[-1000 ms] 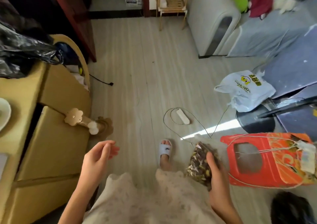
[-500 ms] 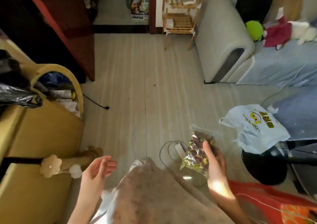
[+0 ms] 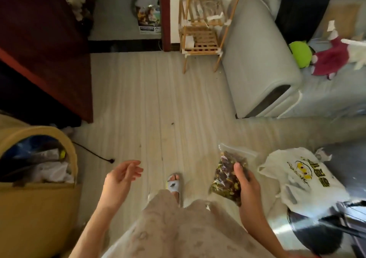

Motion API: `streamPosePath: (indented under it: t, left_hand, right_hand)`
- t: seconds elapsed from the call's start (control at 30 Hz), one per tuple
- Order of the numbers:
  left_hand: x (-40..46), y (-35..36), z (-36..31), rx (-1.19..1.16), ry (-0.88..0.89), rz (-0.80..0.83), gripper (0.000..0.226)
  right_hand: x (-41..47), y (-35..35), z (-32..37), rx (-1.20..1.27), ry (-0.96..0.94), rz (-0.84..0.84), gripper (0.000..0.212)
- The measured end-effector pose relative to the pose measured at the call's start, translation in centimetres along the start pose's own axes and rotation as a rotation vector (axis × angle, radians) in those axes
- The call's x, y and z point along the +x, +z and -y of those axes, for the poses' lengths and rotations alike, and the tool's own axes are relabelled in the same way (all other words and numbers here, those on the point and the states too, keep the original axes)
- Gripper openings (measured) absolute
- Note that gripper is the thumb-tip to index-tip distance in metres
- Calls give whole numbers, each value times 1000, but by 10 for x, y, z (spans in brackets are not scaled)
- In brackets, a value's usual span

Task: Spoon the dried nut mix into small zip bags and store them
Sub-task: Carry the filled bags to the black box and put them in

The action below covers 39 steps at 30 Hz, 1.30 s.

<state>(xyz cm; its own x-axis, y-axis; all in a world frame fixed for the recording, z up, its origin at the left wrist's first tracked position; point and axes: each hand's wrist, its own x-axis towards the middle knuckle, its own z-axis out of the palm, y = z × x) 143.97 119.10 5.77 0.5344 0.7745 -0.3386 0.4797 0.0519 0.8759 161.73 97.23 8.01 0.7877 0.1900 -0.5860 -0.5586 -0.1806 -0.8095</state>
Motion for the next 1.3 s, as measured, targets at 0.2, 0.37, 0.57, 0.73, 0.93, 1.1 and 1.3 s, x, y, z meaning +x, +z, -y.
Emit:
streamPosePath:
  t: [0.2, 0.37, 0.57, 0.73, 0.93, 1.1, 1.3]
  left_hand:
    - [132, 13, -88, 60, 114, 29, 19]
    - [207, 35, -127, 31, 103, 18, 25]
    - [293, 69, -157, -10, 33, -76, 25]
    - [367, 102, -195, -14, 7, -106, 27]
    - [447, 136, -237, -46, -17, -101, 26]
    - [527, 160, -268, -70, -40, -94, 25]
    - [659, 185, -318, -32, 0, -63, 27]
  right_hand:
    - [78, 52, 65, 39, 35, -7, 60]
    - [150, 87, 113, 40, 46, 11, 62]
    - [261, 126, 185, 1, 32, 60, 53]
    - [347, 144, 254, -2, 1, 79, 41]
    - [429, 162, 316, 24, 5, 61, 61]
    - [502, 187, 357, 57, 42, 22, 60]
    - [602, 232, 422, 69, 21, -23, 58]
